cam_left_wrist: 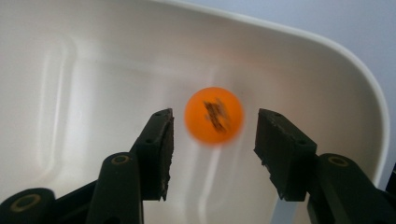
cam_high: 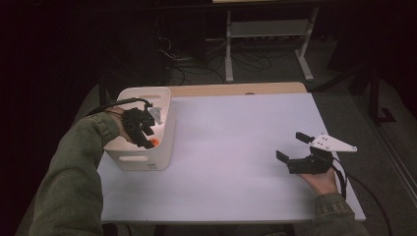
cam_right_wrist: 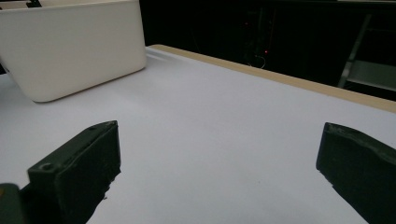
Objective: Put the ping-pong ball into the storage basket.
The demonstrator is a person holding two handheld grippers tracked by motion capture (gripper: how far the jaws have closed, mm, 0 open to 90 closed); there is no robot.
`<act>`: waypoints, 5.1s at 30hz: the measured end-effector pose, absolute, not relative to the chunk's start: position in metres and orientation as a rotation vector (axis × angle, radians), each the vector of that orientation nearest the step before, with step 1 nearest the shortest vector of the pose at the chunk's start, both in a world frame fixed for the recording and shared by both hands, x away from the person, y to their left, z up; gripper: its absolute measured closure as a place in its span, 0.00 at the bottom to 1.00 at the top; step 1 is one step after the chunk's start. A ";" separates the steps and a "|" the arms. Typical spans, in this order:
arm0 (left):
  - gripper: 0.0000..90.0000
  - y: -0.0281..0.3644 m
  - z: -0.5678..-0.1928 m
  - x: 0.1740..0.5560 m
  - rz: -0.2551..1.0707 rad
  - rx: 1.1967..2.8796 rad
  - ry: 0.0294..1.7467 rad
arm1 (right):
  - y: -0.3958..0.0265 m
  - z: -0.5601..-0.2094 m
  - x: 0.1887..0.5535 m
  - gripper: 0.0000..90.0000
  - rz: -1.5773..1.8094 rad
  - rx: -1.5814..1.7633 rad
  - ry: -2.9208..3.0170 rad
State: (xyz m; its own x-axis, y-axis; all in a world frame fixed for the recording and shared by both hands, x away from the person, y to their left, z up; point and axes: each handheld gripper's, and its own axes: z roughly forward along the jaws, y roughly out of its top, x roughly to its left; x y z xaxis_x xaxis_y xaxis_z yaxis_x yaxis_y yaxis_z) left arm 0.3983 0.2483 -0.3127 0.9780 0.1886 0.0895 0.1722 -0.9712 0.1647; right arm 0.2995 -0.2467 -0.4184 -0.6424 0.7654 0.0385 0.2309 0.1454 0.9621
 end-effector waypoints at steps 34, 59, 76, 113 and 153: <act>0.00 0.258 -0.287 0.397 0.282 2.788 0.441 | -0.247 -0.418 0.298 0.00 1.515 0.950 1.959; 0.00 0.284 -0.274 0.376 0.341 2.491 0.492 | -0.248 -0.417 0.297 0.00 1.516 0.947 1.952; 0.00 0.294 -0.276 0.365 0.366 2.346 0.525 | -0.247 -0.417 0.297 0.00 1.517 0.951 1.951; 0.00 0.310 -0.302 0.340 0.456 2.101 0.626 | -0.247 -0.417 0.297 0.00 1.513 0.949 1.954; 0.00 0.316 -0.327 0.316 0.540 1.778 0.684 | -0.247 -0.417 0.296 0.00 1.512 0.944 1.951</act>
State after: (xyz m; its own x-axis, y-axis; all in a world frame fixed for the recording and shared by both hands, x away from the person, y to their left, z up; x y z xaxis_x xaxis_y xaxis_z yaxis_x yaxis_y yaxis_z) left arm 0.3160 0.3157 -0.3268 0.7294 0.6837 0.0251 0.1835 -0.2308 0.9555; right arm 0.2965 -0.2471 -0.4174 -0.6388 0.7688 0.0310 0.2218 0.1454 0.9642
